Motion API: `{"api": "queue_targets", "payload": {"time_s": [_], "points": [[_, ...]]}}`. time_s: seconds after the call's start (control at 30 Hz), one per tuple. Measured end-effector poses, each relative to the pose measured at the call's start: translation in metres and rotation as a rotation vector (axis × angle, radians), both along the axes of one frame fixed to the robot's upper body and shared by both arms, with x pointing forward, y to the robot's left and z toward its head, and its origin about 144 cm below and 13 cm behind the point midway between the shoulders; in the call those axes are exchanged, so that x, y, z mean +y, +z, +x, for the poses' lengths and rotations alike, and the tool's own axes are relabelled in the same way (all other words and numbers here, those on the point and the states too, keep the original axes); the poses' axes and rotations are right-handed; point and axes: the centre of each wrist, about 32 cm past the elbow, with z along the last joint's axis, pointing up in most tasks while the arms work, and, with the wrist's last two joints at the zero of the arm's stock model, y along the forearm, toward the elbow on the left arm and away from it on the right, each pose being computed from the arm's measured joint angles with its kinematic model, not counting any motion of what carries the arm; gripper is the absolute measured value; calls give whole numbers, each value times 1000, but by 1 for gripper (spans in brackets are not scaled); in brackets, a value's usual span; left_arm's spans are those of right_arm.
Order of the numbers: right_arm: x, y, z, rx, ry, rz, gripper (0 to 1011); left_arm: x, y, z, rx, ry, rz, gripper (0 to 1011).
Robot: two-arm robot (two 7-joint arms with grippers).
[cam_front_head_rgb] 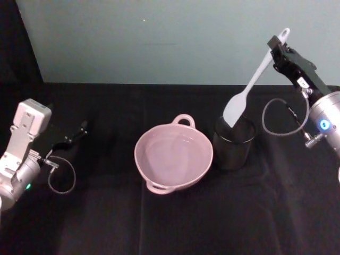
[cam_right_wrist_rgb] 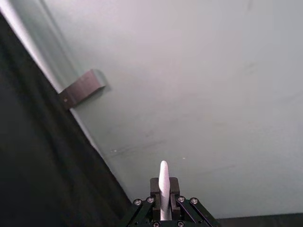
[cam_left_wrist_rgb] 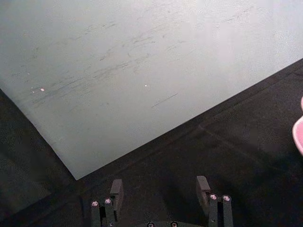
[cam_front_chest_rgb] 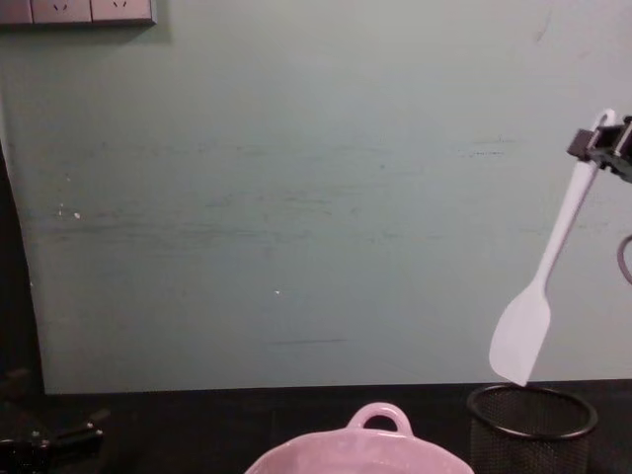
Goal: Use the one hand to pick up the spoon and stir the clear water in the bowl.
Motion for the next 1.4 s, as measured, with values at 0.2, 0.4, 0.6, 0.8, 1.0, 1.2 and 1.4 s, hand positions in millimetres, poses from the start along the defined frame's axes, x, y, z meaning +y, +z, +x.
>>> {"api": "queue_targets", "payload": {"time_s": [0.2, 0.4, 0.6, 0.8, 1.0, 1.2, 1.4], "points": [[-7, -18, 12, 52, -49, 41, 114, 0, 0, 0, 0, 0, 0, 1011], [-7, -32, 17, 91, -66, 56, 113, 0, 0, 0, 0, 0, 0, 1011], [-4, -42, 18, 119, -65, 68, 113, 0, 0, 0, 0, 0, 0, 1011], [-1, -49, 16, 140, -55, 68, 113, 0, 0, 0, 0, 0, 0, 1011], [2, -56, 13, 155, -51, 55, 113, 0, 0, 0, 0, 0, 0, 1011], [5, -61, 11, 166, -54, 45, 114, 0, 0, 0, 0, 0, 0, 1011], [7, -65, 10, 172, -54, 35, 113, 0, 0, 0, 0, 0, 0, 1011]]}}
